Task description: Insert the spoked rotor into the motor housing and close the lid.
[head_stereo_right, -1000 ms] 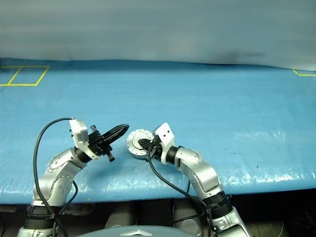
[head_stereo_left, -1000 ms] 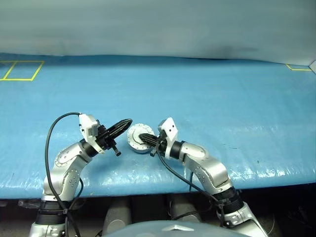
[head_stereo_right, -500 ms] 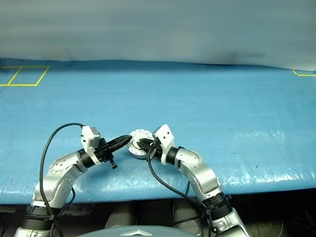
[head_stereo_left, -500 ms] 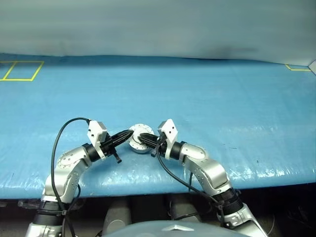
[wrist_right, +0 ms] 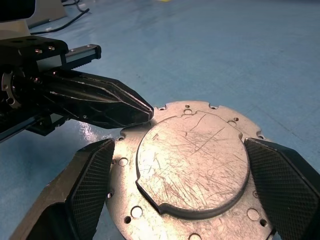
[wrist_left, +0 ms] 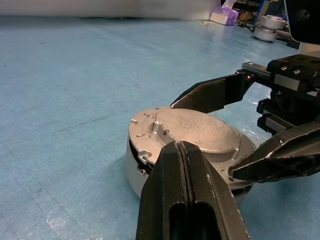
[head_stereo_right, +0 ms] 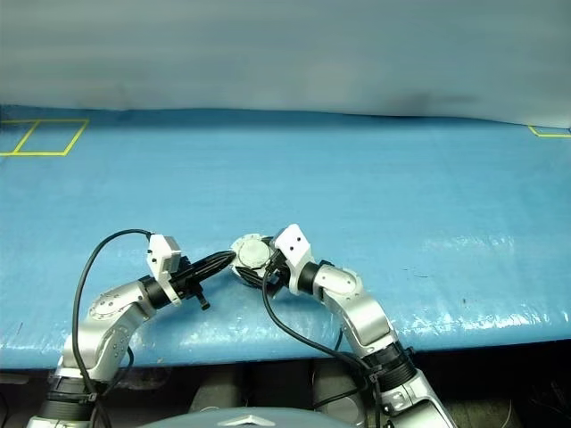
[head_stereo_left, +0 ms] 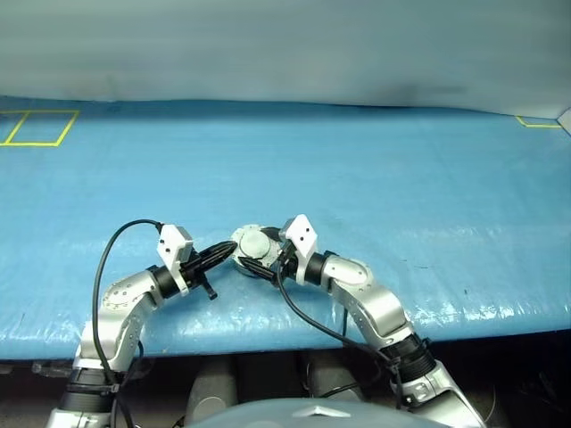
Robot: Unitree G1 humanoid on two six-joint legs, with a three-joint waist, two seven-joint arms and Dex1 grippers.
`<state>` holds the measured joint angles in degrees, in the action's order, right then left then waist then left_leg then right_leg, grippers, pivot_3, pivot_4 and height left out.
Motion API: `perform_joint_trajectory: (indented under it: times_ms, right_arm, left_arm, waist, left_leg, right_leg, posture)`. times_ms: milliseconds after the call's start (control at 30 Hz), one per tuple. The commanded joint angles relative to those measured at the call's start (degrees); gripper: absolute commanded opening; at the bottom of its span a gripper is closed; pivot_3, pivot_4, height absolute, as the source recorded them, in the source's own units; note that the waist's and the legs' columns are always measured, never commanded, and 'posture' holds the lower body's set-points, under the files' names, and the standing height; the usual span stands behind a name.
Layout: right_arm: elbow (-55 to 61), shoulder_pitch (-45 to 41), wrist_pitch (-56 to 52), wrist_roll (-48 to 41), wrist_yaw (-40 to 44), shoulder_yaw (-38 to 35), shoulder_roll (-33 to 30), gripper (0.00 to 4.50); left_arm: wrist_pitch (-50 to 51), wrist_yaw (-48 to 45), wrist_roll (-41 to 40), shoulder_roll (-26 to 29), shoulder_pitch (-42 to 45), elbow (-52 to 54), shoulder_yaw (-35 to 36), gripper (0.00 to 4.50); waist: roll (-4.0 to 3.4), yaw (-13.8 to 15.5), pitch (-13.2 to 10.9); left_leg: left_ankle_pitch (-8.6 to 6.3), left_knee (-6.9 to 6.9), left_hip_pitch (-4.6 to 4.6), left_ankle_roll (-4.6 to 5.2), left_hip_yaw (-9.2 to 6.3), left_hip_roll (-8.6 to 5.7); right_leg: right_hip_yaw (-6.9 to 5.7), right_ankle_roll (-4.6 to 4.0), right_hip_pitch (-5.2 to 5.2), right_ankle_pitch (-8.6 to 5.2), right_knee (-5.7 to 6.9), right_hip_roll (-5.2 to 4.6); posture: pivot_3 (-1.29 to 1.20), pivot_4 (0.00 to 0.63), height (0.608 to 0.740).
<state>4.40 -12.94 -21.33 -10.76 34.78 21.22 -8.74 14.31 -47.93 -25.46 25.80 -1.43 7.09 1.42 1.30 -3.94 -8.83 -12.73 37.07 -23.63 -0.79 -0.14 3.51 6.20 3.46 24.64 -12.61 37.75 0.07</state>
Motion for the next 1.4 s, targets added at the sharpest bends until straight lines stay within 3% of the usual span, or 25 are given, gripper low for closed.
perform_joint_trajectory:
  times_ms: [33,133,300,1400]
  right_arm:
    - [-0.79,-0.53,1.53,1.5,0.21,1.42,0.42,4.46]
    - [-1.64,-0.59,2.79,3.24,-0.25,1.88,0.23,4.46]
    - [-1.21,-0.19,3.55,4.44,0.2,2.07,-0.1,3.03]
    - [2.27,-4.42,-3.3,4.71,3.96,2.44,-3.7,3.04]
  left_arm:
    - [-1.3,0.31,-1.38,-0.84,-0.02,1.71,1.72,0.0]
    - [-1.26,0.48,-1.75,-1.16,0.03,1.94,2.2,0.0]
    - [-1.17,0.64,-1.54,-0.99,-0.19,2.1,2.3,0.0]
    - [-0.86,0.9,-1.39,-1.7,-0.36,2.01,1.76,0.0]
  waist:
    - [0.0,-0.01,0.0]
    - [0.0,-0.05,0.0]
    - [0.0,-0.04,0.0]
    - [0.0,0.05,-0.01]
  left_leg:
    - [0.0,0.0,0.0,0.0,0.0,0.0]
    - [0.0,0.0,0.0,0.0,0.0,0.0]
    - [0.0,0.0,0.01,0.0,0.0,0.0]
    - [0.0,-0.01,-0.04,-0.01,0.0,0.0]
  right_leg:
    - [0.0,0.0,0.0,0.0,0.0,0.0]
    - [0.0,0.0,0.0,0.0,0.0,0.0]
    - [0.0,0.0,-0.01,0.0,0.0,0.01]
    - [-0.01,-0.01,0.02,0.0,-0.02,0.0]
  posture:
    - [0.0,0.15,0.74]
    - [0.0,0.15,0.74]
    - [0.0,0.15,0.74]
    - [0.0,0.15,0.74]
